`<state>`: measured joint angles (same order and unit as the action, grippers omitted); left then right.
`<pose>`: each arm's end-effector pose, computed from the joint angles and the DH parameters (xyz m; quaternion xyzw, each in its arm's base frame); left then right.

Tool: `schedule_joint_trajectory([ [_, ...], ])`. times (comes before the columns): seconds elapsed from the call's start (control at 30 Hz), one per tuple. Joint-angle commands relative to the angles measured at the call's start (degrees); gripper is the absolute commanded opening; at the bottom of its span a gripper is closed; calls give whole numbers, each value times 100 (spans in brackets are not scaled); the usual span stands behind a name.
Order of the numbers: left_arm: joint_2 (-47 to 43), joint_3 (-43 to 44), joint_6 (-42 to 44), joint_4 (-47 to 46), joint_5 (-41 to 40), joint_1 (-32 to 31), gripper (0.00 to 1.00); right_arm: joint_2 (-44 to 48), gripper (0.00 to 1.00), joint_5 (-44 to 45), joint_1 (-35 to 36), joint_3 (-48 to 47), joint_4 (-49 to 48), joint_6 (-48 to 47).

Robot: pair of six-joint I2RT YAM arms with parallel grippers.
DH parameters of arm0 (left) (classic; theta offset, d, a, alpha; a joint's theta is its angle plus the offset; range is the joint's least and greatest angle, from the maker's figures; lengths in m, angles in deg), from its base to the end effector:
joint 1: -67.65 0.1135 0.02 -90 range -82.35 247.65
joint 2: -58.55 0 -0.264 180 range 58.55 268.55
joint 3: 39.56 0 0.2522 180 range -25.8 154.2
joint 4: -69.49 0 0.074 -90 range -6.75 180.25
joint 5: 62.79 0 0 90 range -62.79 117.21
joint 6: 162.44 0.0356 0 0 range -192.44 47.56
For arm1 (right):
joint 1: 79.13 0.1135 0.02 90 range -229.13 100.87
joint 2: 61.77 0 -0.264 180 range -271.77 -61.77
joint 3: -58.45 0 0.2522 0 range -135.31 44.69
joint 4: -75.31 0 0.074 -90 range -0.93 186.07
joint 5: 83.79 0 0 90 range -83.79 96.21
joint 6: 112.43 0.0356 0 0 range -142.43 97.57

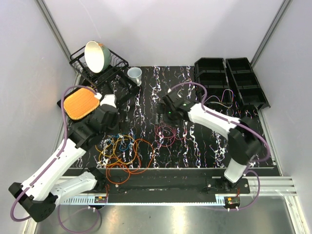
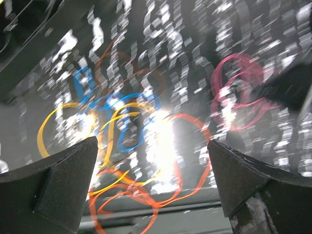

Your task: Untangle the cables

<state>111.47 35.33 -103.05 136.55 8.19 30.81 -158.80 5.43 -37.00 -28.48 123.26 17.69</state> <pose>0.1436 -0.0931 0.3422 -0.0135 0.9136 -0.0822 0.3981 0.2656 0.2409 0.2383 -0.0187 0.9612 0.1859 0.2030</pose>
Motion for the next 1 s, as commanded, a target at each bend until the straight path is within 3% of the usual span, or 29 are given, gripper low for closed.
schedule_joint_trajectory([
  [0.0, -290, -425, 266, 67, -566, 19, 99, -684, 96, 473, 172, -899, 315, 198],
  [0.2, -660, -689, 283, -39, -734, 10, 99, -1739, 88, 710, 366, -1875, 825, 391],
  [0.47, -1038, -821, 354, -223, -673, 10, 99, -2513, 76, 895, 524, -2360, 1221, 664],
  [0.6, -1065, -839, 398, -285, -576, 10, 99, -2698, 64, 1114, 595, -2544, 1397, 699],
  [0.67, -1065, -848, 415, -294, -550, 10, 99, -2777, 52, 1298, 603, -2588, 1510, 760],
  [0.83, -1118, -857, 433, -329, -514, 19, 99, -3198, 45, 1405, 612, -2879, 1853, 673],
  [0.97, -1127, -874, 442, -338, -514, 10, 99, -3348, 28, 1326, 621, -2905, 1898, 664],
])
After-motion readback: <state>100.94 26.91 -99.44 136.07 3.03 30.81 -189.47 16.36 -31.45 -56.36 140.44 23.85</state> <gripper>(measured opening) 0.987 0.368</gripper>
